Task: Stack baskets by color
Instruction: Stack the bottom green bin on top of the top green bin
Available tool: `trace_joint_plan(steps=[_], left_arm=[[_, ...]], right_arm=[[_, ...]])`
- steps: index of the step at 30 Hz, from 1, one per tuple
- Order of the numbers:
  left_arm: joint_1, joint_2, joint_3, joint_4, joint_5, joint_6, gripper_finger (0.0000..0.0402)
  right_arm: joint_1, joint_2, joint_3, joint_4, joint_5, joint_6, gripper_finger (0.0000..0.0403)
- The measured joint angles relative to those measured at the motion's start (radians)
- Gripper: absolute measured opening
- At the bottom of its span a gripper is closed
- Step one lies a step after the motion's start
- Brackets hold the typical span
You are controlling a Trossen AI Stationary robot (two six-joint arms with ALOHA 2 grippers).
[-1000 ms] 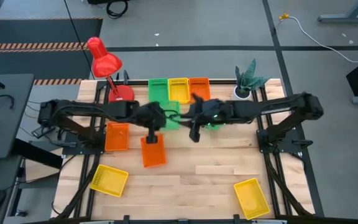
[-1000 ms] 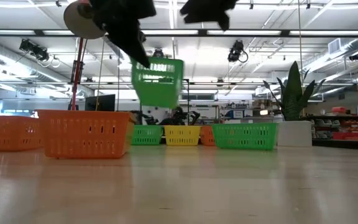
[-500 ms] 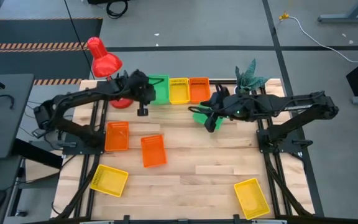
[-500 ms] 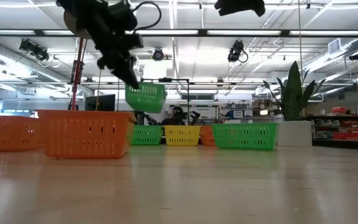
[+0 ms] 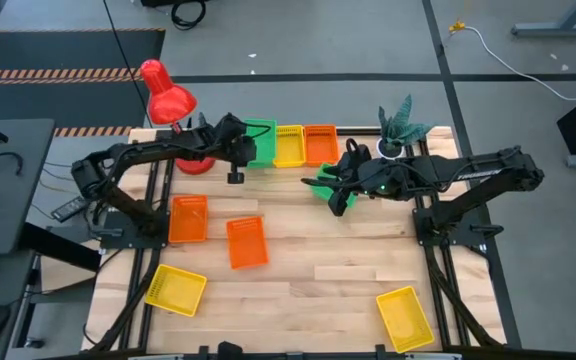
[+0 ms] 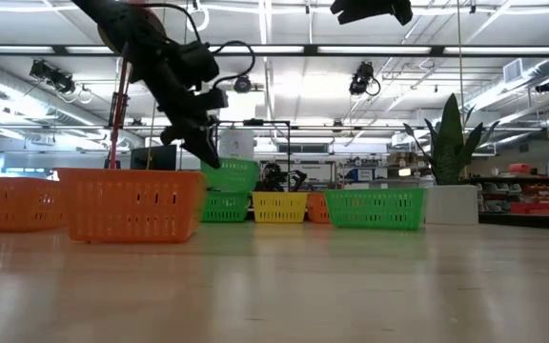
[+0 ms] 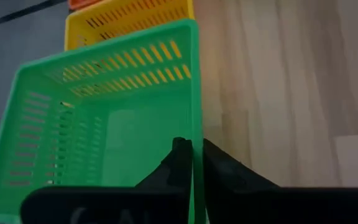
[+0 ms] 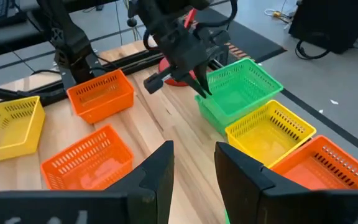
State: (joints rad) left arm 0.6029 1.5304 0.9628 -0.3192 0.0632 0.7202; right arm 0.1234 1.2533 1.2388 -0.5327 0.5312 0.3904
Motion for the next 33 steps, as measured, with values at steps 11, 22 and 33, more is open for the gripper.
trace_joint_plan(steps=[11, 22, 33], left_arm=[[0.026, 0.01, 0.0, -0.019, -0.05, -0.002, 0.0104], [0.028, -0.087, 0.0, -0.057, 0.09, -0.213, 0.0147], [0.002, 0.054, 0.001, 0.143, 0.063, -0.402, 0.0057]], right_arm=[[-0.007, 0.0, 0.0, -0.001, 0.003, 0.004, 0.0121], [-0.045, 0.0, 0.0, -0.004, 0.0, 0.011, 0.0121], [-0.079, 0.0, 0.0, -0.004, -0.001, 0.011, 0.0121]])
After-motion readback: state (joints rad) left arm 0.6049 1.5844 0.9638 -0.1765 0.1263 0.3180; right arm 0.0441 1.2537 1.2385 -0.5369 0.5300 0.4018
